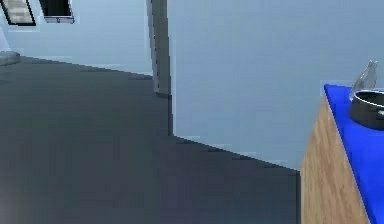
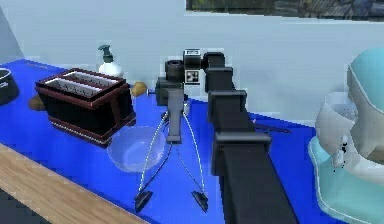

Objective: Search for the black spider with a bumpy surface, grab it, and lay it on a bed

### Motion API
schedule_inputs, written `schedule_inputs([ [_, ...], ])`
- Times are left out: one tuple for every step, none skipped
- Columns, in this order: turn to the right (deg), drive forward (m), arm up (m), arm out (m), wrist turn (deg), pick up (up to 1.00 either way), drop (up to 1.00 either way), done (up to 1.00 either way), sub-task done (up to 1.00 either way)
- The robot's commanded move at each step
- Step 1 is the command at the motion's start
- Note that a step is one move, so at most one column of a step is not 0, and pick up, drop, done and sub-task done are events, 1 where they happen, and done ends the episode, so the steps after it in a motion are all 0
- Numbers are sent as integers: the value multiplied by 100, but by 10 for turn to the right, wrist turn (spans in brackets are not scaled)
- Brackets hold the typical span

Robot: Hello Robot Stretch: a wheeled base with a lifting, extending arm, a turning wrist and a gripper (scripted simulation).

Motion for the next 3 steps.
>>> schedule_inputs([
  [0,0,0,0,450,0,0,0,0],
  [0,0,0,0,450,0,0,0,0],
  [0,0,0,0,450,0,0,0,0],
])
